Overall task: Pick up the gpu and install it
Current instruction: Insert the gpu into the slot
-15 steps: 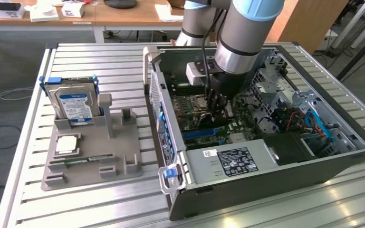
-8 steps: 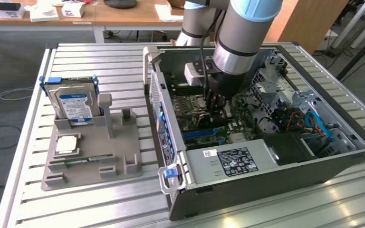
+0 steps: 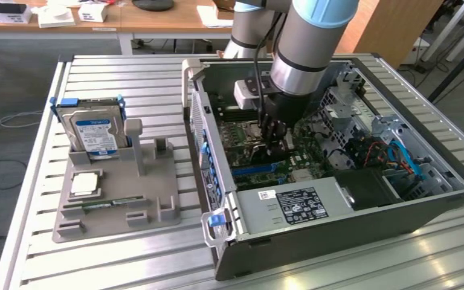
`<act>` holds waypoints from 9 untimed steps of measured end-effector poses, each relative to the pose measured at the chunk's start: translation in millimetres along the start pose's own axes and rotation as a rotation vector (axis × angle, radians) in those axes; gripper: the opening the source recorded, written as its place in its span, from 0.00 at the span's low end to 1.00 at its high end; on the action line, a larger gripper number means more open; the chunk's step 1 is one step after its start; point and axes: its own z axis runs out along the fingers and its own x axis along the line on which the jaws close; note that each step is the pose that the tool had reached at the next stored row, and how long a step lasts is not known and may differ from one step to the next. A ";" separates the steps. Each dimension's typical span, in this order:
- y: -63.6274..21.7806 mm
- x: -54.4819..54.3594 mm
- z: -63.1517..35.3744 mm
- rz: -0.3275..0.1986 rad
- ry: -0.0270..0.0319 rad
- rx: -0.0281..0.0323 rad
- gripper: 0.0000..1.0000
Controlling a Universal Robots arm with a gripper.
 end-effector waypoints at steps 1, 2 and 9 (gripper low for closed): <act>-0.5 0.0 0.1 0.000 -0.0001 0.0000 0.27; -1.5 0.0 0.1 0.000 -0.0002 0.0000 0.27; -4.4 0.4 0.1 0.000 0.0000 0.0001 0.27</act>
